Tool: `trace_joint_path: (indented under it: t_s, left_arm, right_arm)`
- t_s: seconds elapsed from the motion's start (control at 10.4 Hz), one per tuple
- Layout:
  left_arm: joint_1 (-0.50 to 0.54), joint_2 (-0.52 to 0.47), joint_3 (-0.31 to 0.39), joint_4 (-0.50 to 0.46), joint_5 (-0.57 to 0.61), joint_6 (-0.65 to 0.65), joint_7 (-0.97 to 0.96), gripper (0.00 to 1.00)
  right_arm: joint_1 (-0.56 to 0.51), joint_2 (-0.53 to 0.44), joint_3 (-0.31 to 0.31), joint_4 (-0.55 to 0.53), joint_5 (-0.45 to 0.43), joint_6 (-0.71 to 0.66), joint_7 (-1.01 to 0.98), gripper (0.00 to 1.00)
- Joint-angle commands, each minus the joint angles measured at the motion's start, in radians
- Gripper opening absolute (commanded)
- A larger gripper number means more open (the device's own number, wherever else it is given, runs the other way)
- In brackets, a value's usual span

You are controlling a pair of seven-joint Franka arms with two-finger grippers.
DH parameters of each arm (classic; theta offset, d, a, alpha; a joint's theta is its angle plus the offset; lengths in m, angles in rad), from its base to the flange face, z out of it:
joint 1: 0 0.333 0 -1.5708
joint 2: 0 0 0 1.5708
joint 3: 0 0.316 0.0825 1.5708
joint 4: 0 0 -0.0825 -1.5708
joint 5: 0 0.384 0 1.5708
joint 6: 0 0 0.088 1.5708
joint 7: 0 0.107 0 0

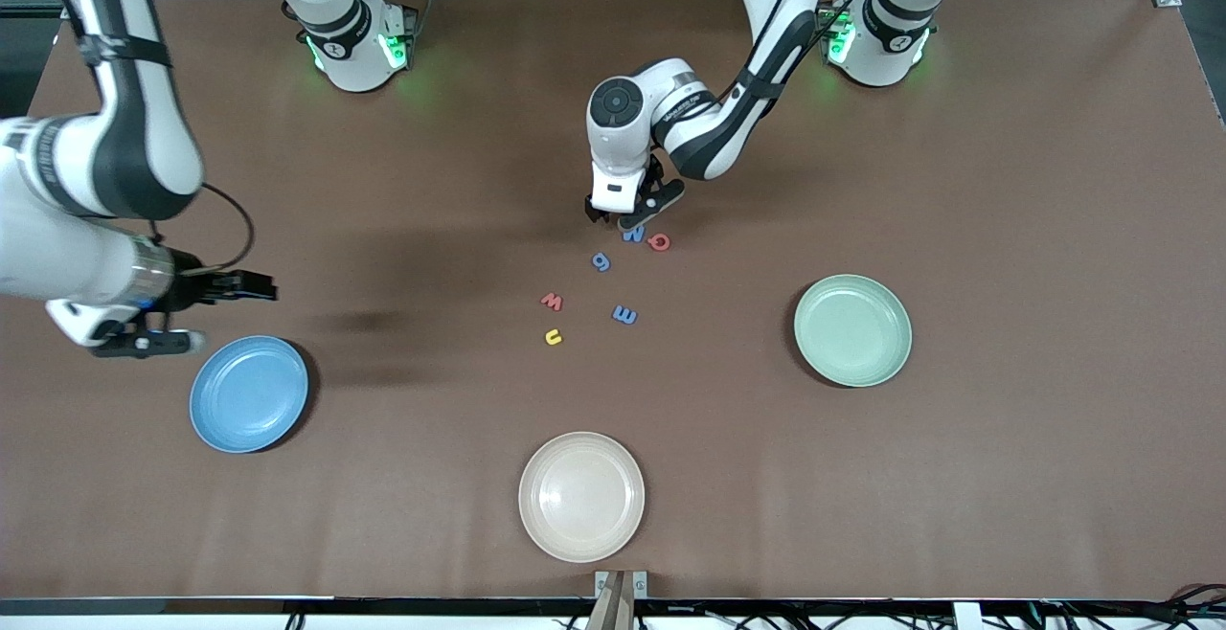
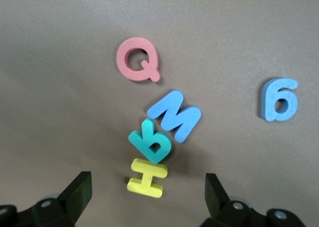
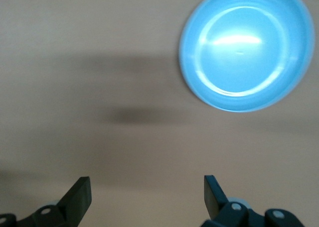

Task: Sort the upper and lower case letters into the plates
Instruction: 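Lower the left gripper over the yellow H while the right gripper reaches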

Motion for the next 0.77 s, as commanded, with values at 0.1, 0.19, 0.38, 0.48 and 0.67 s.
trace_joint_path:
  t_s: [0.1,0.19,0.38,0.48,0.67]
  left_arm:
    - [-0.012,-0.028,-0.009,-0.045,0.027,0.03,-0.028,1.0]
    - [-0.012,-0.022,-0.009,-0.046,0.027,0.036,-0.028,1.0]
    - [-0.012,-0.011,-0.009,-0.043,0.027,0.056,-0.028,0.96]
    - [-0.012,-0.009,-0.009,-0.043,0.027,0.056,-0.027,0.92]
    - [-0.006,0.003,-0.009,-0.034,0.045,0.058,-0.027,0.89]
  right_arm:
    - [0.168,0.129,-0.001,0.005,0.053,0.197,0.03,1.0]
    - [0.208,0.178,-0.001,0.019,0.061,0.259,0.071,1.0]
    - [0.277,0.301,-0.003,0.134,0.061,0.286,0.122,1.0]
    - [0.314,0.355,-0.003,0.201,0.061,0.284,0.15,1.0]
    - [0.384,0.427,-0.003,0.254,0.053,0.304,0.267,1.0]
